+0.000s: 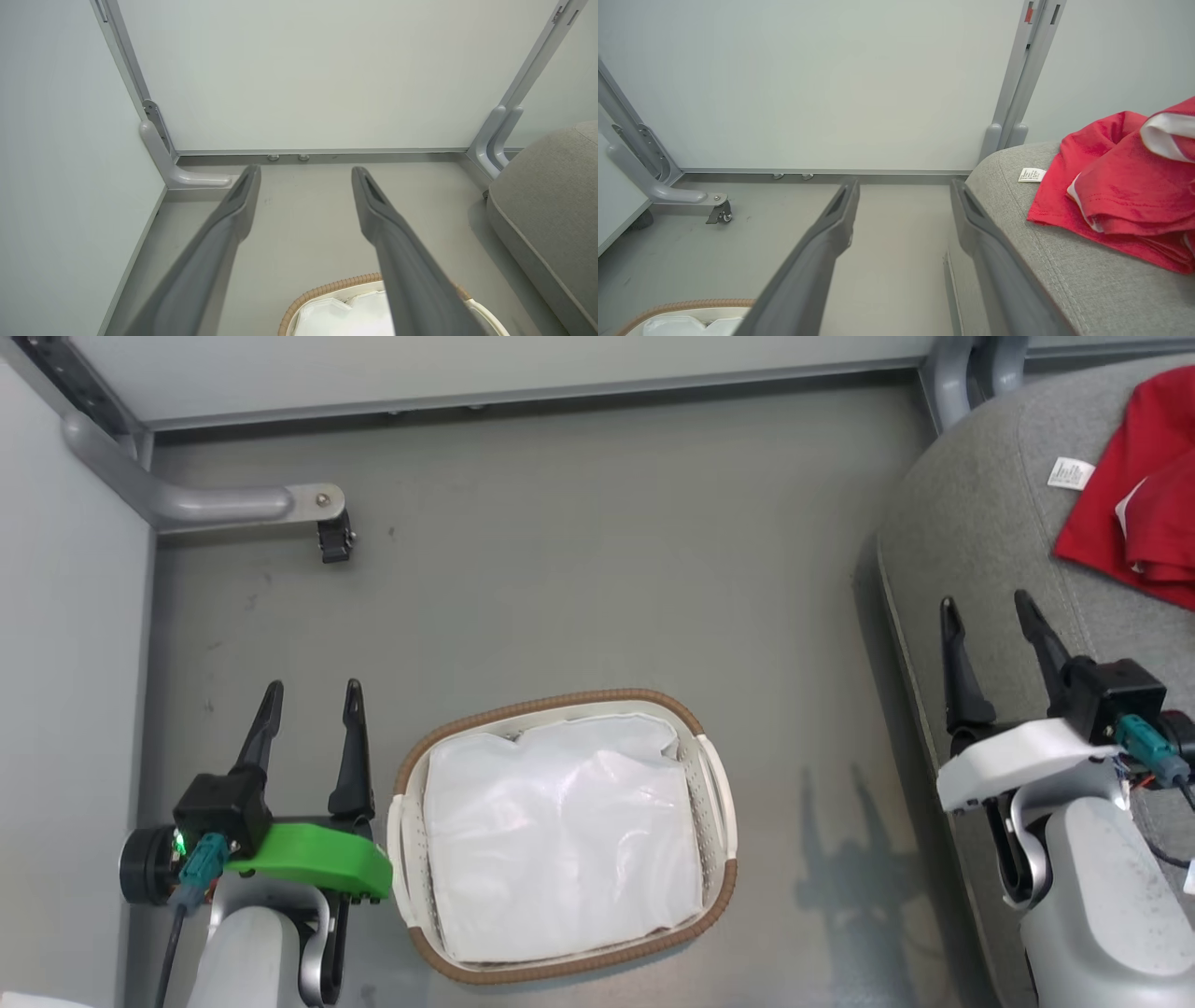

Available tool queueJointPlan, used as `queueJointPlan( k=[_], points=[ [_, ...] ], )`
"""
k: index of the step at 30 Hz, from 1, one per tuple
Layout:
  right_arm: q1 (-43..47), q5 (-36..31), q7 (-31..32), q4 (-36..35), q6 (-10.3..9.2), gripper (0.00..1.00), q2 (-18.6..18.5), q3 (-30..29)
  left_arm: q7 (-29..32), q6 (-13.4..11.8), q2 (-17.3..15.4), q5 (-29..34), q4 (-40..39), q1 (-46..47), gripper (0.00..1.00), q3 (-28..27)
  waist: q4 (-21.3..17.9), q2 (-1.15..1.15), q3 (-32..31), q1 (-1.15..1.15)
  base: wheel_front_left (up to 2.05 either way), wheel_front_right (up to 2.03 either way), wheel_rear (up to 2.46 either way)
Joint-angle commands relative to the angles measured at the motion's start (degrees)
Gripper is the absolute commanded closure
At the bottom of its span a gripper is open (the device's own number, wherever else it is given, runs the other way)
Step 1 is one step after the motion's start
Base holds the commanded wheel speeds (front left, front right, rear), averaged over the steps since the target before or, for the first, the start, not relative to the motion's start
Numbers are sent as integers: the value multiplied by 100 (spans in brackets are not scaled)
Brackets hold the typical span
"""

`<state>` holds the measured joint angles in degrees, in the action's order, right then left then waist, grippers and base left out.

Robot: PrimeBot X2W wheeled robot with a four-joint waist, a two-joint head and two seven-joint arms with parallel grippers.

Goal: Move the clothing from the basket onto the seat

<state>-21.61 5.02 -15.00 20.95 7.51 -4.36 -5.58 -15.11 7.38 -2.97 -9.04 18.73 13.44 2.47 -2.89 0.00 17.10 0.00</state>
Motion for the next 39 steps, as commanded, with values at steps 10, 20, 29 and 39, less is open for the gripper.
queueJointPlan(
  k=[10,20,29,39],
  points=[
    [551,47,-27,88,-4,0,56,169,-5,14,3,-147,158,-450,0,-118,143,0,-581,0,0,0,0],
    [941,81,-27,54,-4,0,110,179,-5,14,2,-294,247,-775,0,-111,172,0,-985,0,0,0,0],
    [1303,111,-27,38,-4,0,131,200,-5,14,1,-471,264,-1114,0,-29,199,0,-1336,0,0,0,0],
    [1559,211,-27,86,-4,0,134,305,-5,14,2,-653,316,-1337,0,25,221,0,-1558,0,0,0,0]
  ],
)
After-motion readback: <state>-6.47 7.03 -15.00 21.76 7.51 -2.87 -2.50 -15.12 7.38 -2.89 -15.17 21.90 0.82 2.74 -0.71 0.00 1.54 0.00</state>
